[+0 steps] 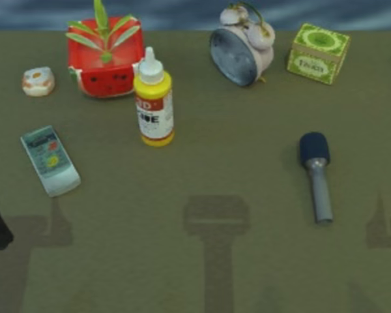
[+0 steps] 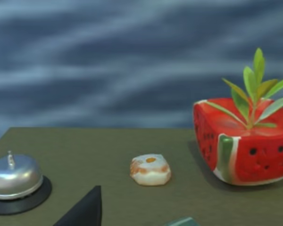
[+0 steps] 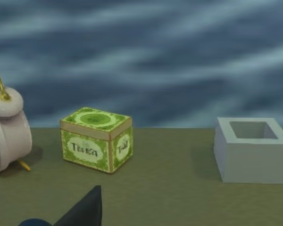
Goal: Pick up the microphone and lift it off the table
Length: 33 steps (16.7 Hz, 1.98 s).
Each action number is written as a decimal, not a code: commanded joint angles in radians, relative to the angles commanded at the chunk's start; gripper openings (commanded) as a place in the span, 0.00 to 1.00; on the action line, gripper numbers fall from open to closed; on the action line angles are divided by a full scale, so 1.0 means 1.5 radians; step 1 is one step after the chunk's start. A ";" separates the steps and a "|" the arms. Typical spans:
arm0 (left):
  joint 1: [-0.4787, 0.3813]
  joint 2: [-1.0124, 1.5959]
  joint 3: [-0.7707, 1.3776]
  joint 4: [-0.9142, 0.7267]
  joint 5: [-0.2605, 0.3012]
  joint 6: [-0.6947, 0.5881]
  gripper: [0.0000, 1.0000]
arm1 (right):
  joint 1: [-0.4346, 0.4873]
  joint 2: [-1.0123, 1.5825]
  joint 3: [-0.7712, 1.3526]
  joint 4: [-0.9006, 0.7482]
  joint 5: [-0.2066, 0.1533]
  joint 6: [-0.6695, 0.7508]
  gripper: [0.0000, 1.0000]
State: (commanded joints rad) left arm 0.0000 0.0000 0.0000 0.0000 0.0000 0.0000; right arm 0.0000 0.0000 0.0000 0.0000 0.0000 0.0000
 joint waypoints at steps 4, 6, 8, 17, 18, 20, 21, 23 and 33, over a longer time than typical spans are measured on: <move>0.000 0.000 0.000 0.000 0.000 0.000 1.00 | 0.008 0.021 0.018 -0.016 0.001 0.007 1.00; 0.000 0.000 0.000 0.000 0.000 0.000 1.00 | 0.026 0.070 0.057 -0.052 0.004 0.022 1.00; 0.000 0.000 0.000 0.000 0.000 0.000 1.00 | 0.050 0.147 0.116 -0.103 0.010 0.045 1.00; 0.000 0.000 0.000 0.000 0.000 0.000 1.00 | 0.192 0.722 0.522 -0.386 0.047 0.202 1.00; 0.000 0.000 0.000 0.000 0.000 0.000 1.00 | 0.209 0.789 0.570 -0.415 0.050 0.220 1.00; 0.000 0.000 0.000 0.000 0.000 0.000 1.00 | 0.241 0.917 0.662 -0.472 0.057 0.254 1.00; 0.000 0.000 0.000 0.000 0.000 0.000 1.00 | 0.255 0.975 0.703 -0.500 0.060 0.270 1.00; 0.000 0.000 0.000 0.000 0.000 0.000 1.00 | 0.282 1.077 0.777 -0.553 0.067 0.298 1.00; 0.000 0.000 0.000 0.000 0.000 0.000 1.00 | 0.329 1.256 0.898 -0.663 0.084 0.348 1.00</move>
State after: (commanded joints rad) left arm 0.0000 0.0000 0.0000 0.0000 0.0000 0.0000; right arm 0.4942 1.8837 1.3463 -0.9946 0.1265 0.5213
